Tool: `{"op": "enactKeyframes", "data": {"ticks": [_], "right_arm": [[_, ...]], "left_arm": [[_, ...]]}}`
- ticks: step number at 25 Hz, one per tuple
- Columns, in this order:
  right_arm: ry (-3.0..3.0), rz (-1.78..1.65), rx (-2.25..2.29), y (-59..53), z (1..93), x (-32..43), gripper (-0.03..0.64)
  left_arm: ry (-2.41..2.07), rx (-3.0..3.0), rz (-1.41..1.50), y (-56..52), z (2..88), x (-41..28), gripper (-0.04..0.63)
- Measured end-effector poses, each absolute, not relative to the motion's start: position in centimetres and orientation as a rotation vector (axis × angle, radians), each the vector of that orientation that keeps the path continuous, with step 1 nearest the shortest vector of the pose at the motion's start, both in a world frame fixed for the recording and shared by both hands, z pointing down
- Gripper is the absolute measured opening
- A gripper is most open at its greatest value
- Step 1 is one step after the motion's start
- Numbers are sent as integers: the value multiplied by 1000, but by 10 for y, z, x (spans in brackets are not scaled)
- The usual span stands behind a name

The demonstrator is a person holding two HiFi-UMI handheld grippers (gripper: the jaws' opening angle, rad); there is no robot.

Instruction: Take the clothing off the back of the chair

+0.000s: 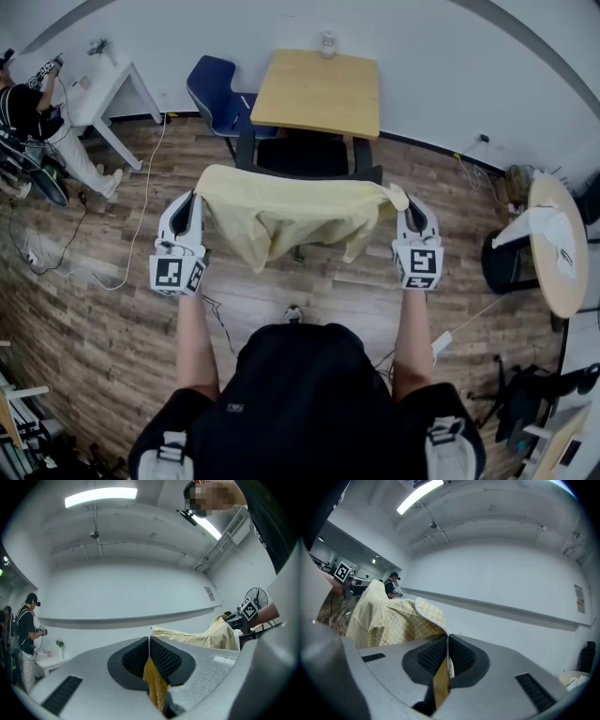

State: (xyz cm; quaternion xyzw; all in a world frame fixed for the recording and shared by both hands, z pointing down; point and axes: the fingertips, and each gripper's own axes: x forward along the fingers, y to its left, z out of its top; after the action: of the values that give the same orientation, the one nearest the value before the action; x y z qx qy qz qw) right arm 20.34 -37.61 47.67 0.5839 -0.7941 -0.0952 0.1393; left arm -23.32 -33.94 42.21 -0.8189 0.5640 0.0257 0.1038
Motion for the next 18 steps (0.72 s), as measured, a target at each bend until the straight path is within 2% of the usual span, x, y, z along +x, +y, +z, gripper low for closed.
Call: {"op": "enactKeyframes", "data": {"ticks": [18], "right_arm": [[-2333,-244,1622,-344,482,215,5]], "left_arm": [[1738,-2326,56,-293,412,-225,11]]}}
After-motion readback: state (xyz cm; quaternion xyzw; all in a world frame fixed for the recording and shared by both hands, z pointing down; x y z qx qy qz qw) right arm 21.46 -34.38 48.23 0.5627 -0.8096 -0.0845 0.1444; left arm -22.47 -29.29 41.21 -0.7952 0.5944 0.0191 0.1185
